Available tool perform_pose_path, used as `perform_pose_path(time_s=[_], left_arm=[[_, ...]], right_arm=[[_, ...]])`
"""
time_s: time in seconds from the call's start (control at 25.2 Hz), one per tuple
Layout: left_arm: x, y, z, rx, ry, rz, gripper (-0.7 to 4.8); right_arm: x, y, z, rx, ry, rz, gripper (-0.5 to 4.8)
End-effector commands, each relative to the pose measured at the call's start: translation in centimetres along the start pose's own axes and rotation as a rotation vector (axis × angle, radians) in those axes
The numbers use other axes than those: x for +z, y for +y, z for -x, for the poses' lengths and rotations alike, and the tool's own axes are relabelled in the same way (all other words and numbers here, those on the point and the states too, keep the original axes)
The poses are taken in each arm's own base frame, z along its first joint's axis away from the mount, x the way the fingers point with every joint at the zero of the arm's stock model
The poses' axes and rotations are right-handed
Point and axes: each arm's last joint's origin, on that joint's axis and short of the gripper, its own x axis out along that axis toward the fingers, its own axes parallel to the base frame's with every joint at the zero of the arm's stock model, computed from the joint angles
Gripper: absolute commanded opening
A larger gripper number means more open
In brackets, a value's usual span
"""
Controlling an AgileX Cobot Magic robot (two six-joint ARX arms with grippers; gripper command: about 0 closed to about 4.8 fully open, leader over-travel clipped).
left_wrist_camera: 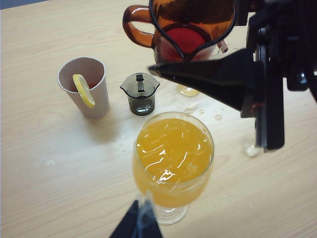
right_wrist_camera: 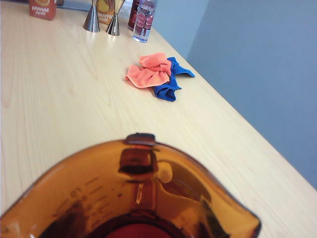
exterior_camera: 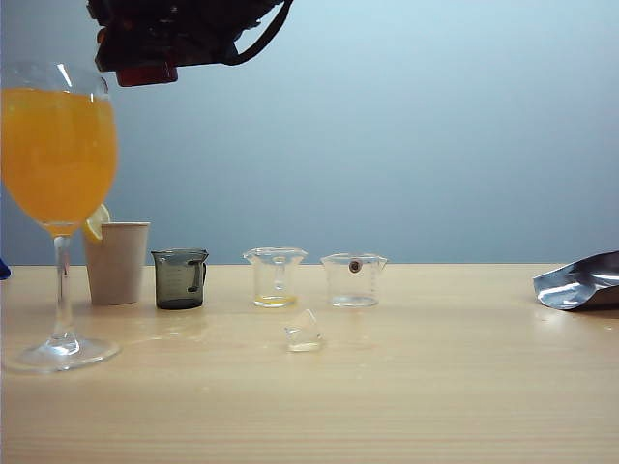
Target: Pick up the fourth measuring cup from the left, pour the grenadine inside into the goblet, and finally put the measuring cup back in its original place.
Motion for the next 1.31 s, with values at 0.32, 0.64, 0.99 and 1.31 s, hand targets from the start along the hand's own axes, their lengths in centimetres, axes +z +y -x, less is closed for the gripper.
perform_pose_path(time_s=[0.32,0.64,0.99,1.31], left_arm=[[-0.1,0.0,0.1,-0.004,0.010,0.000,-0.05],[-0.2,0.0,0.1,-0.004,0.019,0.001,-0.05],[-0.2,0.0,0.1,-0.004,0.020,-0.002,-0.05],[-0.2,0.0,0.1,-0.004,0.020,-0.002,-0.05]], right_arm=[[1.4,1.4,0.1,-0.045,-0.021,0.214,1.38],[1.5,1.6,0.1,-0.065,-0.010,0.334,1.38],[1.7,2.1,0.1,-0.072,-0.005,0.468,1.38],[1.8,2.4,0.1,-0.090,0.002,0.522,1.38]])
